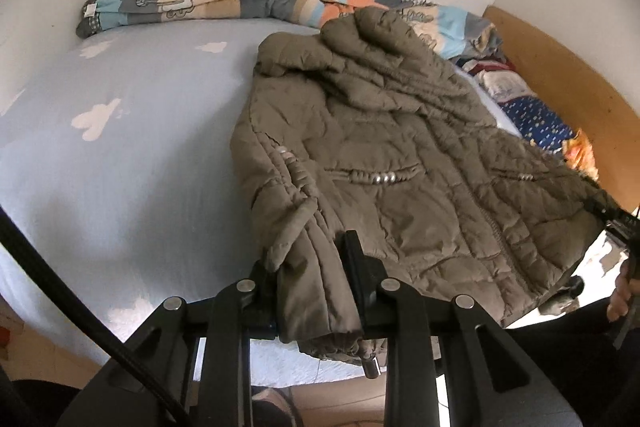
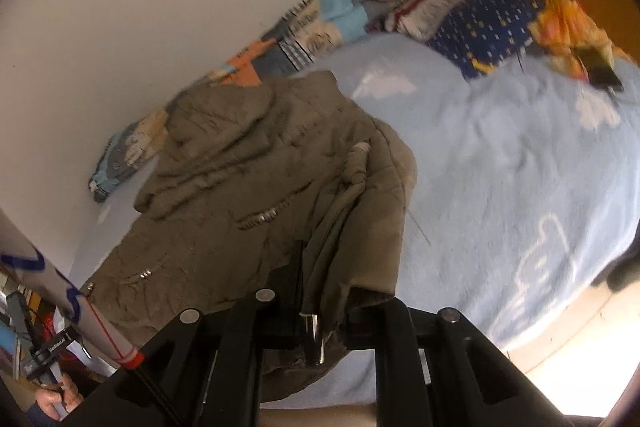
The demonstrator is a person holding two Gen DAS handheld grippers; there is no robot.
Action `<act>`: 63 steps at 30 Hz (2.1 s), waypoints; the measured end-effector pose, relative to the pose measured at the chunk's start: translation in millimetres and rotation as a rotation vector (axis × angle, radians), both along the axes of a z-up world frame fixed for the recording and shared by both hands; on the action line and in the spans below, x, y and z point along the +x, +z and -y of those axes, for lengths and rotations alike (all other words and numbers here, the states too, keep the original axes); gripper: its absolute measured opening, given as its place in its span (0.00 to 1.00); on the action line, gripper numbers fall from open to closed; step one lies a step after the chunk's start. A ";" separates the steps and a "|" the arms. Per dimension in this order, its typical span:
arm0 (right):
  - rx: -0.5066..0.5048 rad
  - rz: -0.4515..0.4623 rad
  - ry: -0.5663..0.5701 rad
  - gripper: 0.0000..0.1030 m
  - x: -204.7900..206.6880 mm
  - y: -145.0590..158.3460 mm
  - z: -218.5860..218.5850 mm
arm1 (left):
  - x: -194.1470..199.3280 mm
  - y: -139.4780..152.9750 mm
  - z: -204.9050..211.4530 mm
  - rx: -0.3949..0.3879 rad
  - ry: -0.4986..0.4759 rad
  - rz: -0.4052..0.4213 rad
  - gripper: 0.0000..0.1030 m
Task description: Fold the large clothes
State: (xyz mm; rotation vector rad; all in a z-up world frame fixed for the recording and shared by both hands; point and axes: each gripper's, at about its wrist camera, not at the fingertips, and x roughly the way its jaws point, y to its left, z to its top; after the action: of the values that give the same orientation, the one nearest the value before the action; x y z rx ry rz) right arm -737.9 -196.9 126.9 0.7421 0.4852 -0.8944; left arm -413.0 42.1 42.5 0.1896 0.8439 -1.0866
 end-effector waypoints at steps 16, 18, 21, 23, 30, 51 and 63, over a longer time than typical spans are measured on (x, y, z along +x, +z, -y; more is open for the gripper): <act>-0.178 -0.001 0.093 0.13 30.1 79.5 34.5 | 42.6 108.7 39.1 -0.159 -0.024 0.053 0.24; -0.164 0.007 0.093 0.13 33.8 80.1 44.0 | 47.0 117.5 48.9 -0.164 -0.027 0.062 0.24; -0.132 0.073 0.081 0.13 31.1 89.5 59.3 | 49.8 128.8 60.6 -0.174 -0.027 0.089 0.24; -0.131 0.088 0.078 0.13 33.9 99.3 66.9 | 54.3 136.4 68.6 -0.184 -0.025 0.092 0.24; -0.112 0.162 0.090 0.13 57.3 128.5 100.5 | 79.6 164.0 107.1 -0.196 -0.008 0.129 0.24; -0.043 -0.042 -0.047 0.13 200.7 57.0 345.0 | 256.6 139.4 286.1 -0.189 0.046 -0.156 0.33; 0.035 -0.248 -0.069 0.13 263.4 -45.8 402.9 | 277.9 149.4 243.9 -0.243 0.079 -0.032 0.42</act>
State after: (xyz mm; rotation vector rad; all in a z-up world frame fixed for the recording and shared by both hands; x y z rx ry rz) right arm -474.4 -599.8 81.2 0.6857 0.6991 -1.0506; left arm -135.2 -201.8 191.8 -0.0646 0.7346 -1.1104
